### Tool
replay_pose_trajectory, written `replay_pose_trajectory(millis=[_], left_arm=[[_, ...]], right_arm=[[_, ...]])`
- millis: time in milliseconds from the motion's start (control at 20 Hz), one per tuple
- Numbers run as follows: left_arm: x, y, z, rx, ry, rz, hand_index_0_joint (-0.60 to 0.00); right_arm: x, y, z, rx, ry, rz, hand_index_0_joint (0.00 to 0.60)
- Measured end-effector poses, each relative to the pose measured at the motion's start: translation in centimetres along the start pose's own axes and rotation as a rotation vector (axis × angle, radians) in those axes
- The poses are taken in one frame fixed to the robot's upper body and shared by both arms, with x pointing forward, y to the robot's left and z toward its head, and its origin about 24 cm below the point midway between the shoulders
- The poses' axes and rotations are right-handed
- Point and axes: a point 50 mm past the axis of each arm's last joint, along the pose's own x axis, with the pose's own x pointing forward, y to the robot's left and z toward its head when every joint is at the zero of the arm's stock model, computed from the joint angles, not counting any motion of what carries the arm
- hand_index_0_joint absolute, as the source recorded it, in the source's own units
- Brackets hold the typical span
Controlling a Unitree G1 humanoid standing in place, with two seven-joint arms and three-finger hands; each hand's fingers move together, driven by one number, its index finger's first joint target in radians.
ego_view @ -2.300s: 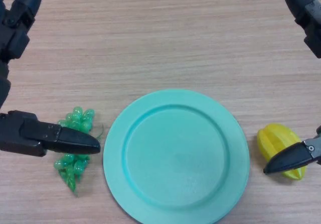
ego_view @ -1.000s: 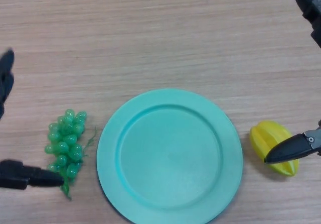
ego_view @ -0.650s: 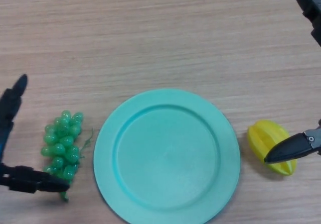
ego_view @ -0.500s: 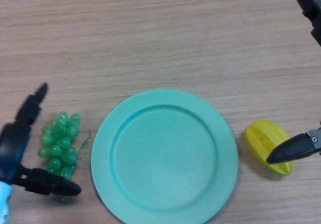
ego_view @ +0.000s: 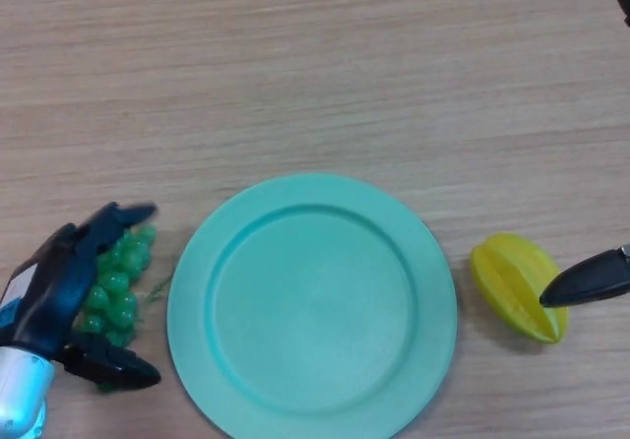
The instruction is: Pick up the green grapes and place it on the plate
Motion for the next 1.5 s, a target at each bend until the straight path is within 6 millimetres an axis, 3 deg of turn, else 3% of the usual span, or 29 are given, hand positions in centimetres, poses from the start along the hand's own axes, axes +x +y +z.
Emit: replay_pose_trajectory(millis=[200, 300, 550, 700, 950, 1050, 1400, 1500], left_arm=[[-0.3, 0.4, 0.5, 0.027, -0.034, 0.013, -0.600], [-0.5, 0.9, 0.9, -0.038, -0.035, 0.046, -0.600], [-1.0, 5.9, 2.2, -0.215, -0.021, 0.249, -0.600], [-1.6, 7.2, 4.1, -0.248, -0.038, 0.268, -0.600], [-2.3, 5.8, 10.3, -0.444, -0.174, 0.081, -0.600], [-2.3, 4.8, 11.7, -0.497, -0.184, 0.026, -0.600], [-2.6, 4.3, 12.8, -0.516, -0.197, -0.010, -0.600], [-2.4, 4.5, 13.1, -0.550, -0.224, -0.011, -0.400]], right_arm=[[-0.1, -0.2, 0.0, -0.019, 0.019, -0.014, 0.000], [-0.2, -0.2, -0.2, -0.017, 0.034, -0.023, 0.000], [-0.3, -0.3, -0.2, -0.026, 0.045, -0.031, 0.000], [-0.3, -0.4, -0.1, -0.042, 0.042, -0.032, 0.000], [-0.3, 0.0, -0.2, 0.003, 0.048, -0.006, 0.000], [-0.3, 0.0, -0.2, 0.002, 0.048, -0.006, 0.000], [-0.3, 0.0, -0.2, 0.002, 0.049, -0.006, 0.000], [-0.3, 0.0, -0.1, 0.002, 0.046, -0.006, 0.000]])
